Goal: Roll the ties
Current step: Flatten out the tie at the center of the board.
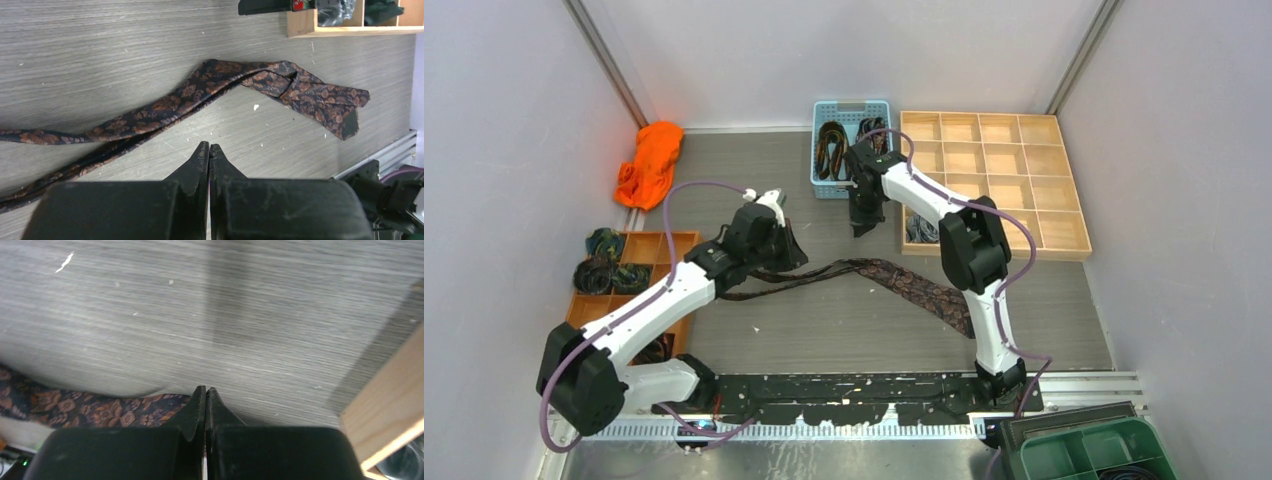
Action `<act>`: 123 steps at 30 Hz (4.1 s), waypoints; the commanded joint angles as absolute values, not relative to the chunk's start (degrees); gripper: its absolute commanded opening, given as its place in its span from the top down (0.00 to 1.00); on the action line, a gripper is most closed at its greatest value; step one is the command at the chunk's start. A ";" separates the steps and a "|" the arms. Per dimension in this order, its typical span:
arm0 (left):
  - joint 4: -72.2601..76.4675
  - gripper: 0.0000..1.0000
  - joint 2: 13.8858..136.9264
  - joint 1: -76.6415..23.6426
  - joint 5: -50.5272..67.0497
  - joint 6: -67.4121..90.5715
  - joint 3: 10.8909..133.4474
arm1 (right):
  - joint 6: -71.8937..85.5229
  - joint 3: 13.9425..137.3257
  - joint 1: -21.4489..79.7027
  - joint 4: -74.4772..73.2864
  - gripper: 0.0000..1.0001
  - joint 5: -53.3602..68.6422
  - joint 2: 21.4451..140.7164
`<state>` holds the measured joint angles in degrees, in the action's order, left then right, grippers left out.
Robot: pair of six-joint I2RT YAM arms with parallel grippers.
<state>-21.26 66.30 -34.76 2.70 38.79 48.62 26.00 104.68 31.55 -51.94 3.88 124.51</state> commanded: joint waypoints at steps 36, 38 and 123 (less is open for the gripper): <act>-31.47 1.00 66.68 -50.45 6.44 37.64 48.71 | 22.83 78.29 36.95 -49.07 0.99 17.14 112.74; -29.91 1.00 66.95 -50.44 4.56 38.82 47.93 | 23.24 83.46 36.54 -48.97 0.99 9.35 111.75; -43.16 1.00 57.35 -48.82 -12.14 58.06 35.86 | 21.00 105.53 43.06 -43.68 0.99 37.91 133.27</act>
